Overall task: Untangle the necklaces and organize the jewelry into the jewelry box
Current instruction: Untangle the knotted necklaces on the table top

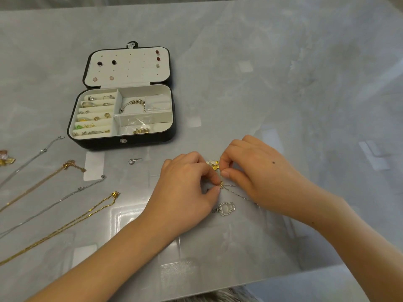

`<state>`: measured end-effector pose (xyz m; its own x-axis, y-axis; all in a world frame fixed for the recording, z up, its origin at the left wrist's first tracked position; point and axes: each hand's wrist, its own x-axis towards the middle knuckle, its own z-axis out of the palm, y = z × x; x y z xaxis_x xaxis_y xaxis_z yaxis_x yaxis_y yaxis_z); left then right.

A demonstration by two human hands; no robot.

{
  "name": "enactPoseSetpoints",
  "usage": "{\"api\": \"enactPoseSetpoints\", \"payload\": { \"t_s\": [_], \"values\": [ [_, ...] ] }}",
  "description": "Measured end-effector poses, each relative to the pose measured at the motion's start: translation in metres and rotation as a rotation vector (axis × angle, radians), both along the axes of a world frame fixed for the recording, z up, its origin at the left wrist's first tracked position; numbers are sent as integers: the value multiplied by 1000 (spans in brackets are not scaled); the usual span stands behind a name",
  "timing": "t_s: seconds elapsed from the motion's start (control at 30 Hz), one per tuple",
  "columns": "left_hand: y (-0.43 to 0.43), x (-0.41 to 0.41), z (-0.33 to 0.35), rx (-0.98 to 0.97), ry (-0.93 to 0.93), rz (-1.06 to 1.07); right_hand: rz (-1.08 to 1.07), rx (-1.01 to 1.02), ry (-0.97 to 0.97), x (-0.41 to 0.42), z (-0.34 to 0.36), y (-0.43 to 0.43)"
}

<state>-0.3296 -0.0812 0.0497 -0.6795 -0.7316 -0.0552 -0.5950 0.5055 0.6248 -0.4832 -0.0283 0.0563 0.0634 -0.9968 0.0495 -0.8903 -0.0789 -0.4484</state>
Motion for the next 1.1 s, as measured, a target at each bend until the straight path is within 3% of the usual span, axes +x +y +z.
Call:
{"api": "enactPoseSetpoints", "payload": {
  "t_s": [0.27, 0.67, 0.83, 0.93, 1.03, 1.1],
  "values": [
    [-6, 4, 3, 83, 55, 66, -212, -25, -78, 7, -5, 4],
    [-19, 12, 14, 416, 161, 150, -182, -46, -58, 14, -16, 21],
    [-15, 9, 24, 862, 448, 287, -178, 2, -351, 16, -7, 28],
    [-14, 6, 28, 1078, 530, 348, -217, 67, -548, 17, -1, 30],
    [-15, 7, 29, 1088, 499, 364, -252, 111, -684, 17, 5, 32],
    [-14, 9, 28, 957, 408, 333, -285, 140, -704, 16, 6, 32]
  ]
}}
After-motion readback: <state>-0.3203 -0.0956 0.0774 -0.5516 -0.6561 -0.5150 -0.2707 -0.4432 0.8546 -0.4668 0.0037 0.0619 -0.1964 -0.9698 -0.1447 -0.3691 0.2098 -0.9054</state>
